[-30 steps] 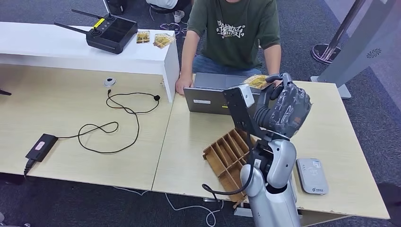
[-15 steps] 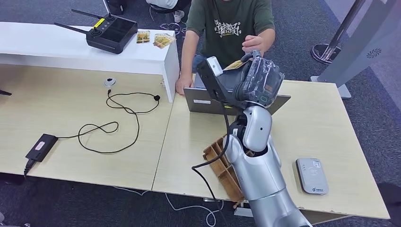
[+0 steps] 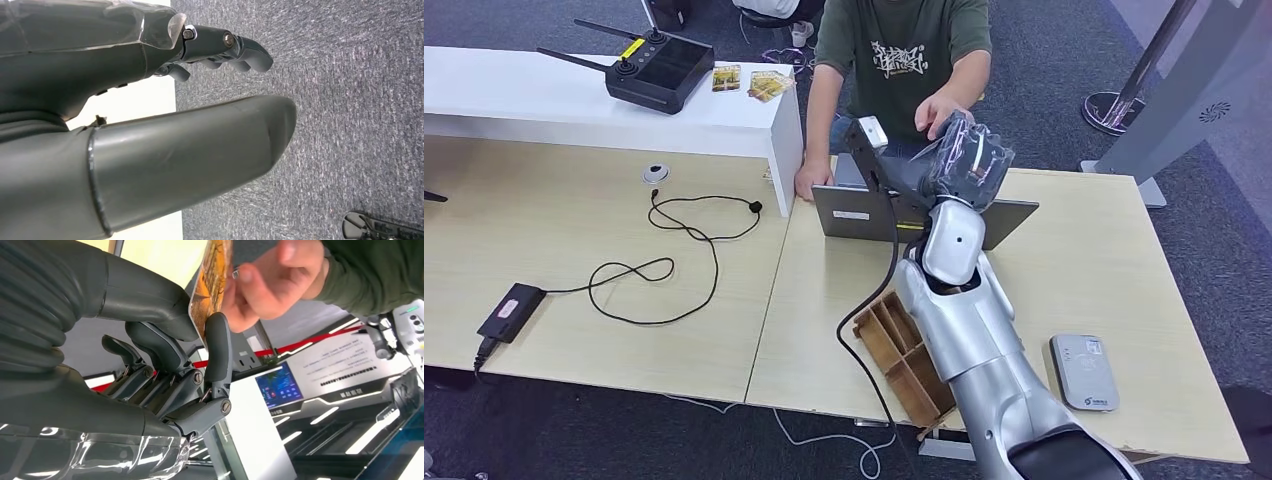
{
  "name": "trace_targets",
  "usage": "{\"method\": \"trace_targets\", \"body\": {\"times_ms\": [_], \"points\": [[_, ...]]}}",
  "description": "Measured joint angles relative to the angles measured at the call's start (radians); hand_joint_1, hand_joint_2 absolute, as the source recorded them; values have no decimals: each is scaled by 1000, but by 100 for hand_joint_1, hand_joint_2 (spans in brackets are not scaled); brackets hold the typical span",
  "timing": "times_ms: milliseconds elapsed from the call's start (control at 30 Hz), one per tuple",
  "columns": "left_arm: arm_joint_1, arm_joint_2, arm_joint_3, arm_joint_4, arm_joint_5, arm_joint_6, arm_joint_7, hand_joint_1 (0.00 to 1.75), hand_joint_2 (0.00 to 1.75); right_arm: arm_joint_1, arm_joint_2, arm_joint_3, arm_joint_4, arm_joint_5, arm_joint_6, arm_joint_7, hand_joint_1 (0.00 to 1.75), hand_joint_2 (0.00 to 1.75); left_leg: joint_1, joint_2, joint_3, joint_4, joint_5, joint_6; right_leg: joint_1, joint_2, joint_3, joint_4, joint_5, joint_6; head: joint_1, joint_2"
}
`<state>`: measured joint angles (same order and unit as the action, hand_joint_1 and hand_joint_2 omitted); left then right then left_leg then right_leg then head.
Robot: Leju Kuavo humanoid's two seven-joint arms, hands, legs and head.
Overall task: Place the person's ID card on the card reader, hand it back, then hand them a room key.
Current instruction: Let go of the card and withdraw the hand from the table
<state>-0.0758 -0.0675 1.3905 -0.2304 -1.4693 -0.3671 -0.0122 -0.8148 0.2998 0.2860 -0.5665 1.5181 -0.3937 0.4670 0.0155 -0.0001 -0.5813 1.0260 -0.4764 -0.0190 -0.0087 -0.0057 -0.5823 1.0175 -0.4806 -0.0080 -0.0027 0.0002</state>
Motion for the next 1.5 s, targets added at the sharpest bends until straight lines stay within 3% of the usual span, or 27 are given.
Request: {"method": "trace_targets", "body": {"times_ms": [433, 533, 567, 667, 700, 733, 1200, 1367, 1500], "points": [[0, 0, -18, 0, 2, 2, 0, 0, 0, -45, -1, -63, 78, 17, 7, 22, 169, 175, 0, 0, 0, 0, 0, 0, 0, 0, 0, 0, 0, 0, 0, 0], [0, 0, -22, 0, 2, 2, 0, 0, 0, -46, -1, -70, 86, 18, 7, 21, 155, 175, 0, 0, 0, 0, 0, 0, 0, 0, 0, 0, 0, 0, 0, 0], [0, 0, -23, 0, 3, 2, 0, 0, 0, -47, -1, -71, 88, 18, 7, 21, 128, 175, 0, 0, 0, 0, 0, 0, 0, 0, 0, 0, 0, 0, 0, 0], [0, 0, -23, 0, 4, 2, 0, 0, 0, -47, -1, -75, 92, 18, 8, 20, 20, 175, 0, 0, 0, 0, 0, 0, 0, 0, 0, 0, 0, 0, 0, 0], [0, 0, -23, 0, 4, 2, 0, 0, 0, -47, -1, -77, 93, 18, 8, 20, 5, 175, 0, 0, 0, 0, 0, 0, 0, 0, 0, 0, 0, 0, 0, 0], [0, 0, -23, 0, 4, 2, 0, 0, 0, -47, -1, -79, 94, 19, 8, 20, 0, 175, 0, 0, 0, 0, 0, 0, 0, 0, 0, 0, 0, 0, 0, 0], [0, 0, -24, 0, 8, 2, 0, 0, 0, -44, -1, -98, 94, 15, -16, -37, 0, 175, 0, 0, 0, 0, 0, 0, 0, 0, 0, 0, 0, 0, 0, 0], [0, 0, -24, 0, 20, 2, -2, 0, 0, -12, -1, -120, 57, -27, -63, -118, 0, 175, 0, 0, 0, 0, 0, 0, 0, 0, 0, 0, 0, 0, 0, 0], [2, 0, -23, 0, 34, 2, -9, 0, 0, 52, -1, -141, -28, -119, -85, -237, 0, 175, 0, 0, 0, 0, 0, 0, 0, 0, 0, 0, 0, 0, 0, 0]]}}
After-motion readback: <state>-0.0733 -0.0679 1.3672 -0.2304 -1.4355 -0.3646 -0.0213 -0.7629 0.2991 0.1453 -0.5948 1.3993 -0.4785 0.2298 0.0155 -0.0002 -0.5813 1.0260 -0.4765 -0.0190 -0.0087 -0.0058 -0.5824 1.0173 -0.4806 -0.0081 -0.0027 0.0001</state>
